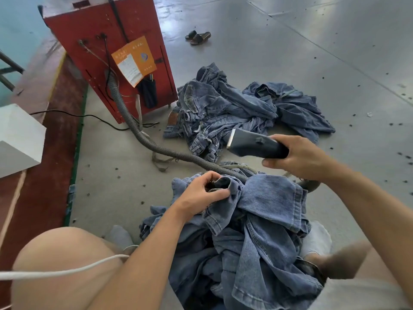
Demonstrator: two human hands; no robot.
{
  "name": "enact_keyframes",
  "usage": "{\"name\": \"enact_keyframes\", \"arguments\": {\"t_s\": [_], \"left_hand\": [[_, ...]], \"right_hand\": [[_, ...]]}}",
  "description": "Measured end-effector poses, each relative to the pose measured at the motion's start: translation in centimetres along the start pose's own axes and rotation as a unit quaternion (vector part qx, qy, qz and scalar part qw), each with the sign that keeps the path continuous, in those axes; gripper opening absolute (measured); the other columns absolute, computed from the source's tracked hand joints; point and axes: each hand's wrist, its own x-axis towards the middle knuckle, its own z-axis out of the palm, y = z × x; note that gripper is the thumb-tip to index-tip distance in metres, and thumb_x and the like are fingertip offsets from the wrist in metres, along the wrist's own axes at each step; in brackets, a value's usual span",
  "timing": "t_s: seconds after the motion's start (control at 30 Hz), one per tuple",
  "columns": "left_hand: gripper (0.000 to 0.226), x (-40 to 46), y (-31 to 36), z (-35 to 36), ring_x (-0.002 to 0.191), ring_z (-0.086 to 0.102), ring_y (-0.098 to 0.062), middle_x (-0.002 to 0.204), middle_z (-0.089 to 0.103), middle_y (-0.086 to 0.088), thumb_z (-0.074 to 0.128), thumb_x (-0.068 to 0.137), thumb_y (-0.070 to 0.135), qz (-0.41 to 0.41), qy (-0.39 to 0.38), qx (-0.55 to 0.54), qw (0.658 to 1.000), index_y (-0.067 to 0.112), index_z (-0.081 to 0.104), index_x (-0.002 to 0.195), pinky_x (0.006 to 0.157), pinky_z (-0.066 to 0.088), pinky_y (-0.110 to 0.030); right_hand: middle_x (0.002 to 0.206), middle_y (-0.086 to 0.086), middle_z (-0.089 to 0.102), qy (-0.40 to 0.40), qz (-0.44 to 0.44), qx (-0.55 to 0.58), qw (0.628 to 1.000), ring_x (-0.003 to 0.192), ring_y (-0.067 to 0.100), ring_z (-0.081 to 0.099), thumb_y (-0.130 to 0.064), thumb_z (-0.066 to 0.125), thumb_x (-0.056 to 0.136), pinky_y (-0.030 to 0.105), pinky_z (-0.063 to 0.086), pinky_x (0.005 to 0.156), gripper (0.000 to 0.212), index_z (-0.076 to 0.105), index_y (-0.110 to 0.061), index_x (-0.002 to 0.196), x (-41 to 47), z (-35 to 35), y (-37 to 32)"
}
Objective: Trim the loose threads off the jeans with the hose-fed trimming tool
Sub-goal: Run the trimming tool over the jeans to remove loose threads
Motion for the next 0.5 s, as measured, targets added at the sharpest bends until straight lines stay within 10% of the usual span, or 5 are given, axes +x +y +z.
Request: {"name": "enact_keyframes", "arguments": {"t_s": [0.13,0.3,0.4,0.5], "left_hand": [[0.024,0.4,-0.3,-0.1,0.067,0.052,-0.005,0.075,0.059,0.014,0.079,0.086,0.031,0.004,0.107,0.092,0.99,0.018,0.059,0.088,0.062,0.044,-0.012],[0.057,-0.3,-0.9,-0.5,0.096,0.058,0.0,0.11,0.059,0.011,0.077,0.084,0.008,-0.111,0.129,0.136,0.976,0.025,0.047,0.129,0.076,0.049,-0.014],[0.033,-0.6,-1.5,-1.3,0.089,0.069,-0.018,0.09,0.074,-0.004,0.084,0.076,0.026,-0.16,0.099,0.19,0.964,0.009,0.068,0.1,0.082,0.058,-0.038],[0.011,-0.7,-1.6,-1.4,0.08,0.071,-0.015,0.079,0.078,0.0,0.085,0.079,0.013,-0.12,0.094,0.135,0.979,0.018,0.075,0.081,0.068,0.058,-0.029]], "right_hand": [[0.083,-0.016,0.069,-0.003,0.025,-0.028,0.999,0.075,0.001,0.065,-0.028,0.086,0.084,0.016,0.046,0.063,0.036,0.066,-0.044,0.109,0.0,-0.2,0.9],[0.091,-0.023,0.067,-0.035,0.006,-0.081,0.996,0.086,-0.01,0.059,-0.025,0.085,0.083,0.015,0.04,0.073,0.039,0.068,-0.038,0.115,-0.3,0.8,1.3],[0.091,-0.023,0.067,-0.047,-0.003,-0.1,0.994,0.088,-0.008,0.059,-0.023,0.084,0.084,0.017,0.041,0.073,0.037,0.069,-0.036,0.115,-0.3,1.2,1.6],[0.09,-0.023,0.067,-0.058,-0.007,-0.113,0.992,0.087,-0.004,0.06,-0.023,0.083,0.084,0.025,0.041,0.073,0.037,0.067,-0.039,0.114,-0.1,1.5,1.8]]}}
